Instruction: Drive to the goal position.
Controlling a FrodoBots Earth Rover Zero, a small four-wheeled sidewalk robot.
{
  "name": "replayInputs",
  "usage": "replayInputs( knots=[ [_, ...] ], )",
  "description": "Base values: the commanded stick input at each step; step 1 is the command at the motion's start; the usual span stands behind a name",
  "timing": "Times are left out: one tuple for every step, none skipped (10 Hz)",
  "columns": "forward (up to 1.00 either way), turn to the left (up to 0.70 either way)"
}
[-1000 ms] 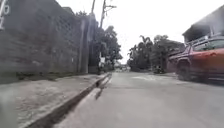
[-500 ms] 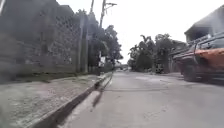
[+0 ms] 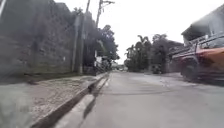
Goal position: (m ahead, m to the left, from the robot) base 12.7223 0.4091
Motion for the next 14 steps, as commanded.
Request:
replayInputs(
  knots=[
    [0.7, 0.0],
    [0.7, 0.0],
    [0.7, 0.0],
    [0.7, 0.0],
    [0.7, 0.0],
    [0.7, -0.06],
    [0.7, -0.24],
    [0.7, -0.34],
    [0.7, -0.34],
    [0.7, -0.34],
    [0.7, -0.34],
    [0.7, -0.11],
    [0.7, 0.0],
    [0.7, 0.0]
  ],
)
